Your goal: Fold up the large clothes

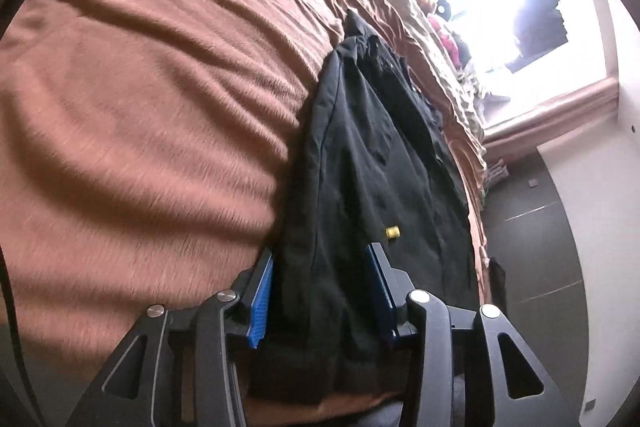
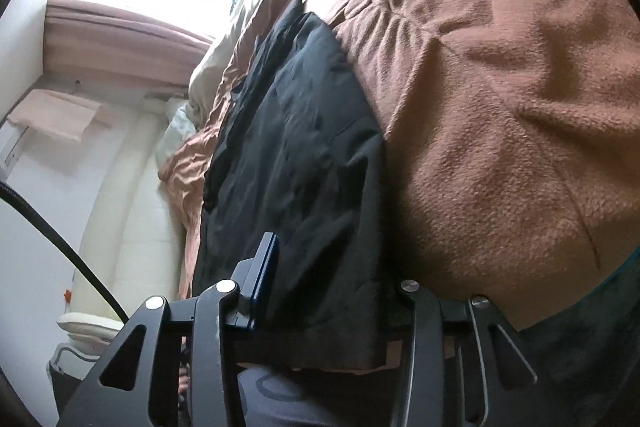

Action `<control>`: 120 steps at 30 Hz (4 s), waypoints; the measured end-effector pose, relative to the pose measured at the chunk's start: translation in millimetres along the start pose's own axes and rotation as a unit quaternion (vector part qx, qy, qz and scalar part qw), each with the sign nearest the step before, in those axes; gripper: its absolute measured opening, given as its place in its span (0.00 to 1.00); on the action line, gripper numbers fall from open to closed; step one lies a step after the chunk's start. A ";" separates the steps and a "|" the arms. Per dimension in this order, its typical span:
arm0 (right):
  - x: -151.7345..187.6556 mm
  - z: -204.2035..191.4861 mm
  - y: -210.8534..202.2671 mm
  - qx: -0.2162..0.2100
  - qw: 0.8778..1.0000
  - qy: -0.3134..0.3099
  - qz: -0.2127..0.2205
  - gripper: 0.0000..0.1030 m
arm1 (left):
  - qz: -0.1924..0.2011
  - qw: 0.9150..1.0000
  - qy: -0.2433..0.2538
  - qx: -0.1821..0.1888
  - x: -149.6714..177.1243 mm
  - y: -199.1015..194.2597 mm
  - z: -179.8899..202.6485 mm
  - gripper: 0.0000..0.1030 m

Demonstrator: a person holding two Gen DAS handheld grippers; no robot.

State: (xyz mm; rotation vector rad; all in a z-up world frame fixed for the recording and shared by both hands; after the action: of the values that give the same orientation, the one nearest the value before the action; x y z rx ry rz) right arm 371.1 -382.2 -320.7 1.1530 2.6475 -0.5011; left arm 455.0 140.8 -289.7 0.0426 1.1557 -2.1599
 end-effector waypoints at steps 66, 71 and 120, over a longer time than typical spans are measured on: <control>-19.9 -245.3 -169.9 -0.116 0.969 -0.167 0.138 0.00 | 0.175 0.970 0.105 0.131 -23.1 -289.6 200.3 0.04; -55.7 -261.9 -145.9 -0.086 0.972 -0.173 0.134 0.00 | 0.172 0.973 0.108 0.110 -66.9 -255.3 209.9 0.04; -204.9 -226.6 85.5 0.137 0.986 -0.092 0.018 0.78 | 0.053 0.991 0.041 -0.114 -198.3 45.2 103.4 0.72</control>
State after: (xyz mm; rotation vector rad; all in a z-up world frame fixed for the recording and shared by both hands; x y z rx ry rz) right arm 559.2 -376.6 -65.4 1.1611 2.4501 -0.9395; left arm 662.0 155.1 -194.8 0.0906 1.4095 -1.9374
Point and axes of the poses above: each gripper's, at about its wrist camera, not at the fingertips, and y roughly the way its jaws point, z to its right, x to its underside, the point moved 10 cm from there along y, roughly the way its jaws point, and after that the axes turned 11 degrees about -x, right-handed, at the moved point
